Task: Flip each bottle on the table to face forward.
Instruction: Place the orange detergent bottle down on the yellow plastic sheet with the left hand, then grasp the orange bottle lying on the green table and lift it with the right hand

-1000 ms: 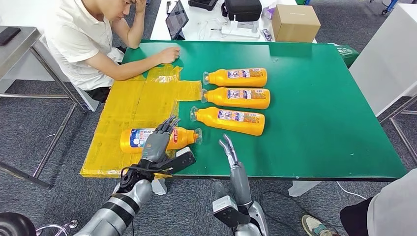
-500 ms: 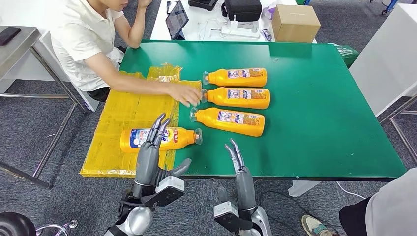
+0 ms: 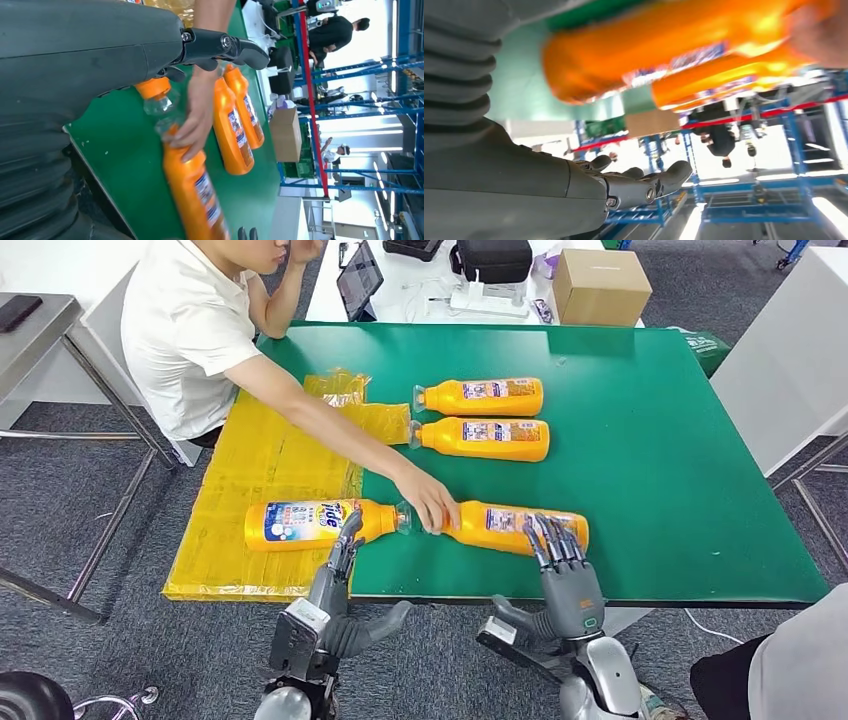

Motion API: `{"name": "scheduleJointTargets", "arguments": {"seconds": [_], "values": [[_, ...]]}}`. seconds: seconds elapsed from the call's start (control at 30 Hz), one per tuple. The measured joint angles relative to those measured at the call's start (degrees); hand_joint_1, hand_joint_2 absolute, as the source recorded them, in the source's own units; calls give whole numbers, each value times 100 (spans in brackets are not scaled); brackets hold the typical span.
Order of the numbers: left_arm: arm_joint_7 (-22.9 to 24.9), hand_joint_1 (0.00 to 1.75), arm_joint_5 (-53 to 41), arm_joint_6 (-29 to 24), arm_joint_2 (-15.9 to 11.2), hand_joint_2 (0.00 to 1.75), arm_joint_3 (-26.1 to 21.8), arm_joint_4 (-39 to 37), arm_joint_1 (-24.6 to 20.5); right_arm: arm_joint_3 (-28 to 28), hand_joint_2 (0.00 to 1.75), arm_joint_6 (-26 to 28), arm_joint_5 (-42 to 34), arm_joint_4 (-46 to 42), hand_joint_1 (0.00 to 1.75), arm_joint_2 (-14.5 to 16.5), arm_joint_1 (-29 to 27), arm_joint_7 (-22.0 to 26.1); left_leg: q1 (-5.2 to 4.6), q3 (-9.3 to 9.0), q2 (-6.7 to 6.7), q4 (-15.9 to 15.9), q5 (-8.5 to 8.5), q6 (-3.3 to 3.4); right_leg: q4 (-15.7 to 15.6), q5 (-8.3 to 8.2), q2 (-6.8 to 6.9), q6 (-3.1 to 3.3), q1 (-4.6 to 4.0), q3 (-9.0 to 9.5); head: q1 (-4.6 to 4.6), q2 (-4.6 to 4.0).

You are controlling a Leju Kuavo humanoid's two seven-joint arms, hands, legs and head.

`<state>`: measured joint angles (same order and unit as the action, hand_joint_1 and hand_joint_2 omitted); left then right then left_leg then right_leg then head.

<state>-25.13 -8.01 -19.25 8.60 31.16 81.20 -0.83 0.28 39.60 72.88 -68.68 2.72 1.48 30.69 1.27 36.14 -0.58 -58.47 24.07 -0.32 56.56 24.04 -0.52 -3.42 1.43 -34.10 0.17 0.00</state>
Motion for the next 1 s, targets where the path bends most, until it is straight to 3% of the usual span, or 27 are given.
{"name": "scheduleJointTargets", "arguments": {"seconds": [0.17, 0.4, 0.7, 0.87, 0.97, 1.0], "values": [[-6, 0, -49, -22, 6, 175, 126, -10, -32, -125, 175, 0, 408, 117, 0, -64, 185, -362, 0, 0, 0, 0, 0, 0, 0, 0, 0, 0, 0, 0, 0, 0], [-16, 0, -92, -54, 8, 175, 224, -61, -69, -5, 175, 0, 881, 537, 0, -280, 508, -1285, -1, 1, 0, 0, 0, 0, 0, 0, 0, 0, 1, 1, -1, 0], [-32, 0, -114, -82, 8, 175, 238, -69, -69, 88, 175, 0, 944, 731, 0, -372, 599, -1518, -1, 1, -1, 0, 0, 1, 0, 0, 0, 0, 1, 1, -1, 0], [-56, 0, -243, -175, 10, 175, 291, -72, -66, 825, 175, -14, 865, 2420, 0, -746, 1501, -2295, 1, -19, 6, 0, 0, 1, 0, -1, -3, 0, -1, 13, 0, 0], [-48, 0, -273, -188, 10, 175, 296, -72, -66, 1021, 175, -71, 862, 2686, 0, -781, 1691, -2420, 0, -35, 9, 0, 1, 1, -1, -1, -6, 0, -1, 25, 1, 0], [-46, 0, -279, -195, 10, 175, 296, -72, -65, 1053, 175, -77, 860, 2724, 17, -787, 1717, -2435, 0, -39, 9, 0, 2, 2, -2, -1, -6, 0, -1, 29, 1, 0]]}}
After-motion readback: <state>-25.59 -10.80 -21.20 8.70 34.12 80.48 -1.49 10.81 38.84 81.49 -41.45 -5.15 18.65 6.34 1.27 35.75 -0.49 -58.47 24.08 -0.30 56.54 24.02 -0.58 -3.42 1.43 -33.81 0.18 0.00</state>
